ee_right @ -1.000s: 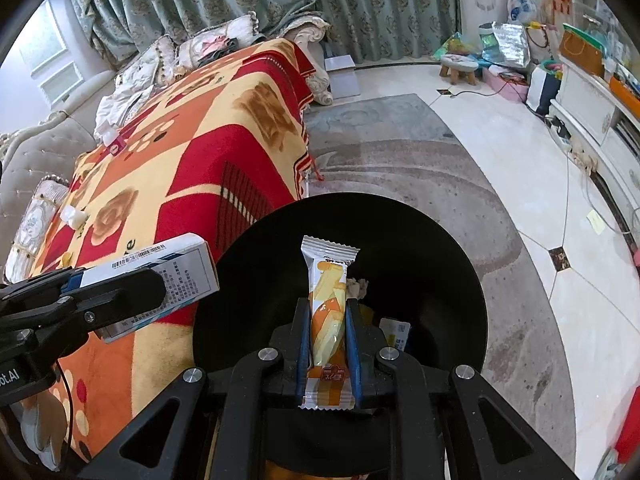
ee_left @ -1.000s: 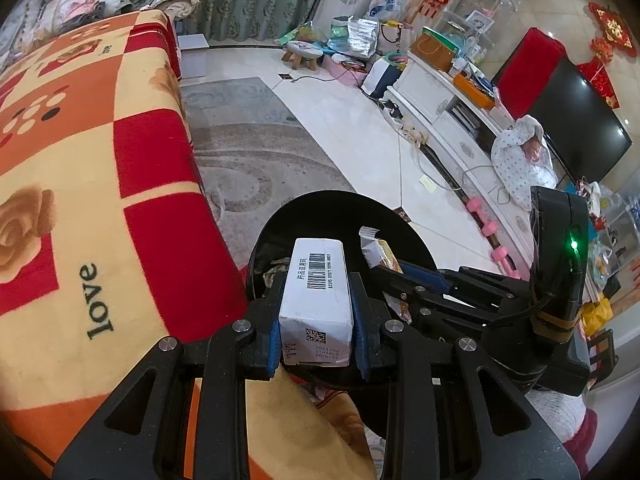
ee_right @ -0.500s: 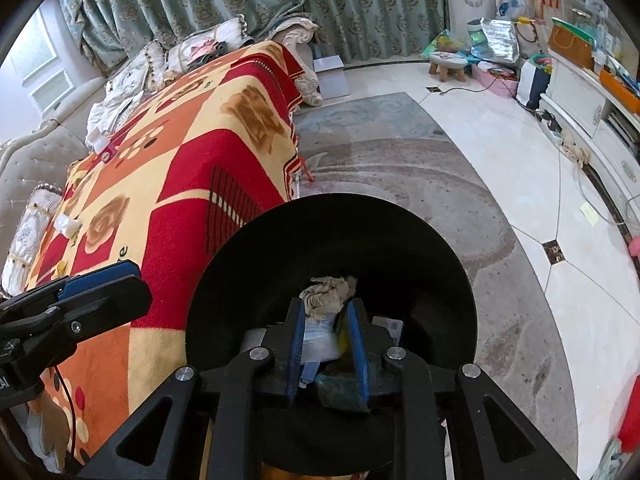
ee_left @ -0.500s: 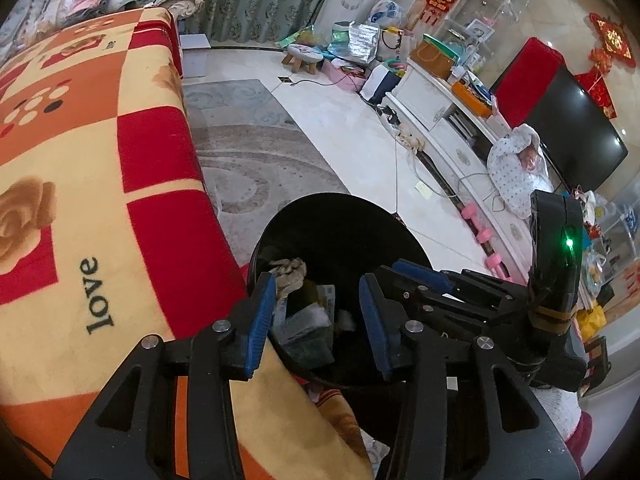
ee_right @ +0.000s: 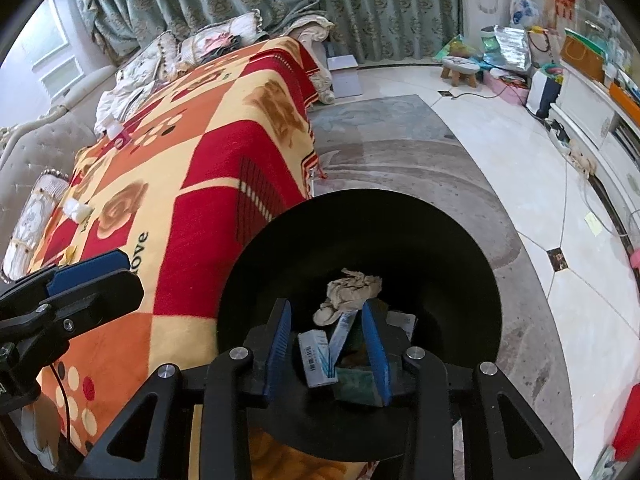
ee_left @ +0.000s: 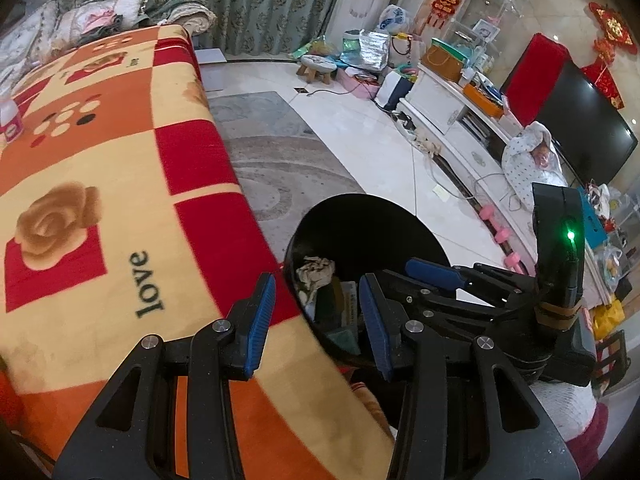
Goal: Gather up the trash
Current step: 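Move both open tools back to the trash on the blanket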
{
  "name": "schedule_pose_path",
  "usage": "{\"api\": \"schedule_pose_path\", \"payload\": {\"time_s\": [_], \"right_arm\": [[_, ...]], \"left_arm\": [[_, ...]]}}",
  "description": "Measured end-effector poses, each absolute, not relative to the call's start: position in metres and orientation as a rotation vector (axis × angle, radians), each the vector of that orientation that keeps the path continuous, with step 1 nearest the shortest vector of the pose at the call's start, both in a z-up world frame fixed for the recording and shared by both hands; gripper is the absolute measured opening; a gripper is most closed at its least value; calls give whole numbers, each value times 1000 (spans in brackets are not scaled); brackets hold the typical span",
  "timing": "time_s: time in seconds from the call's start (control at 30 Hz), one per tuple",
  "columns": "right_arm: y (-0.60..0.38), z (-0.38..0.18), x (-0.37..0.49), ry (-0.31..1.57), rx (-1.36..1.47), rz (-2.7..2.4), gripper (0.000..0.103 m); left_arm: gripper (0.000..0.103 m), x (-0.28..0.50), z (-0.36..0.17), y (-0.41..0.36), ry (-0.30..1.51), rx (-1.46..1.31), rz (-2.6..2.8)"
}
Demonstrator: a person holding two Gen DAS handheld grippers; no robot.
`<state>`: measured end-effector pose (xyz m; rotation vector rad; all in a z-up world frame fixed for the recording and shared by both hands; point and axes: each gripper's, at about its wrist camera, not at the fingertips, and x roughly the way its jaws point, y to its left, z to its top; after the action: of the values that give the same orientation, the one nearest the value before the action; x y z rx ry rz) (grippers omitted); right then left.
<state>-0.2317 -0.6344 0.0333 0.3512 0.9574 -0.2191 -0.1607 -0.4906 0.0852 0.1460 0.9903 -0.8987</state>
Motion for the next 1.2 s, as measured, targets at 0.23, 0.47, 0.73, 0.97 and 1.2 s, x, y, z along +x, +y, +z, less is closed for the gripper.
{"api": "schedule_pose_path", "payload": {"time_s": [0.23, 0.47, 0.73, 0.97, 1.2], "right_arm": [[-618, 39, -229, 957, 329, -199, 39], [-593, 45, -221, 958, 302, -154, 40], [-557, 45, -204, 976, 272, -80, 42], [-527, 45, -190, 986, 246, -29, 45], [-499, 48, -175, 988, 230, 29, 48]], "left_arm": [[42, -159, 84, -469, 996, 138, -858], [42, -163, 88, -442, 997, 132, -818], [42, -167, 89, -405, 1008, 148, -768], [42, -164, 93, -367, 1012, 127, -719], [42, -152, 104, -319, 1015, 82, -677]]}}
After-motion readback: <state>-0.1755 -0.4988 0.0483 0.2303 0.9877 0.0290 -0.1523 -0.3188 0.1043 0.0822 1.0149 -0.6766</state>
